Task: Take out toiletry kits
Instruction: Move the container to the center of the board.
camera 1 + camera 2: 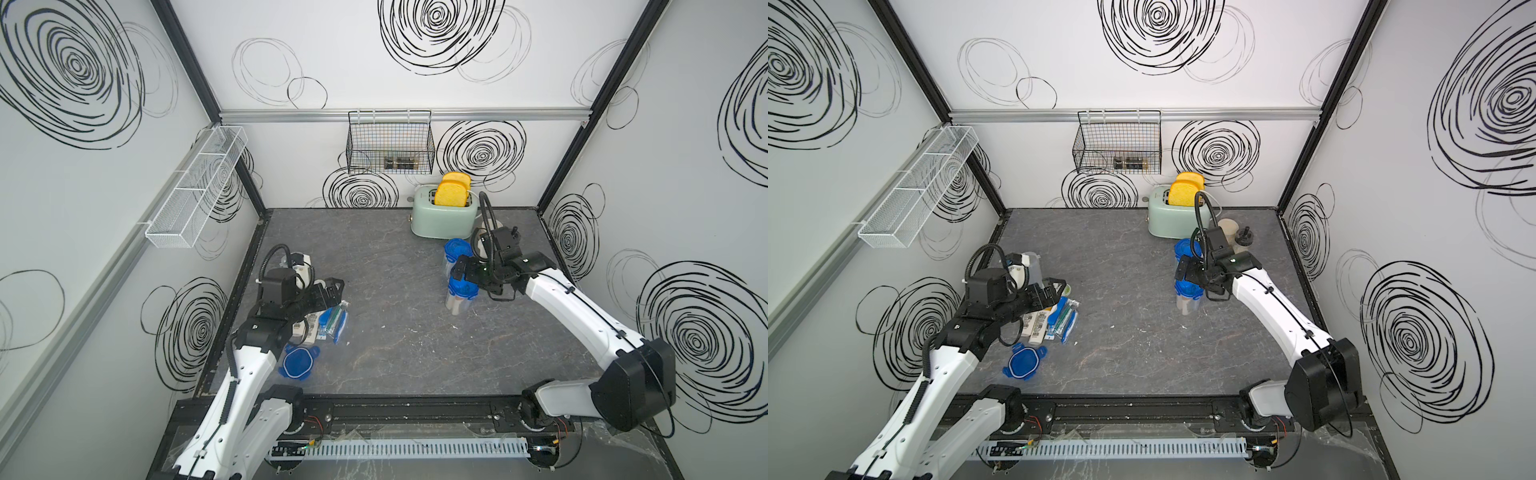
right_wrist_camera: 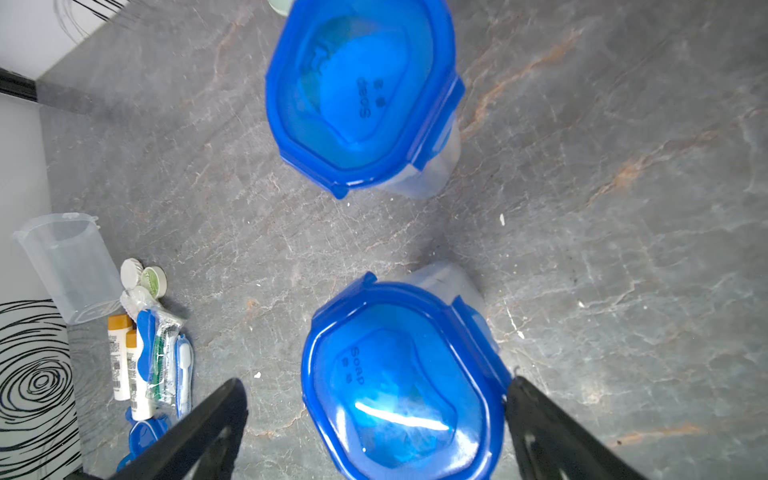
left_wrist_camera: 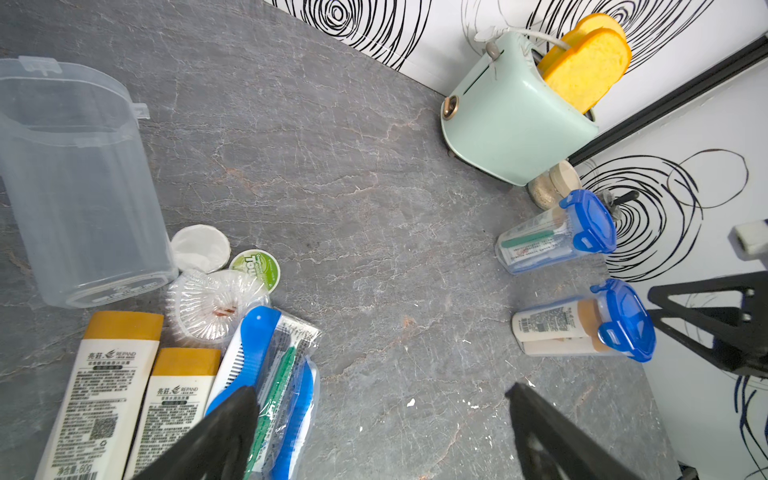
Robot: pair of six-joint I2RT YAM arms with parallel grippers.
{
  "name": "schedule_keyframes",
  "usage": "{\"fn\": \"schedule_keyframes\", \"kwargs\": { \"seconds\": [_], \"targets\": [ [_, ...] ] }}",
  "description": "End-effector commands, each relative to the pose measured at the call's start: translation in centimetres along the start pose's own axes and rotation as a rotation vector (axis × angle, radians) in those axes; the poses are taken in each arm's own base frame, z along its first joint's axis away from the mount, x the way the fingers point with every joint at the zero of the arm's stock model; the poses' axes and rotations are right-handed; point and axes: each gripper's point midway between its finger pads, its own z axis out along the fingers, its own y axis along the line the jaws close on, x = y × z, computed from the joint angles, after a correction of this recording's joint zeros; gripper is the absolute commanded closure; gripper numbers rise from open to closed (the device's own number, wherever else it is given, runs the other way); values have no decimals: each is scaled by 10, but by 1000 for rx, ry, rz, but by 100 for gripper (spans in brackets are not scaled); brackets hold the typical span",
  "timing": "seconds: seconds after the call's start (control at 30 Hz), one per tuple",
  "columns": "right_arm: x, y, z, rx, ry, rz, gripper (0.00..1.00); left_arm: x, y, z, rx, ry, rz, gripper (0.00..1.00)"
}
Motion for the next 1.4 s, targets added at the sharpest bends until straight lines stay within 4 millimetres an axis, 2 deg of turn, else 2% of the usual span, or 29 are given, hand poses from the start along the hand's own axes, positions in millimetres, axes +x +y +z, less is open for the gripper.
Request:
{"fn": "schedule_keyframes", "kwargs": {
  "seconds": [0.0,0.5,0.83,1.03,1.2,1.37],
  "targets": [
    [6,-8,5,72,47,61,2,-5,-3,0,17,-23,9,2],
    [18,-10,22,168,90,2,2,-3,-4,1,16,-16,9,2],
    [18,-11,35,195,107,-30,0,-1,-5,2,13,-8,12,1],
    [17,-9,36,189,104,-49,6,0,-5,2,13,-7,13,1],
    [19,3,30,157,104,-73,11,1,-6,3,14,-2,14,1],
    [24,33,18,98,101,-129,14,1,-6,3,14,-2,15,1]
  ]
}}
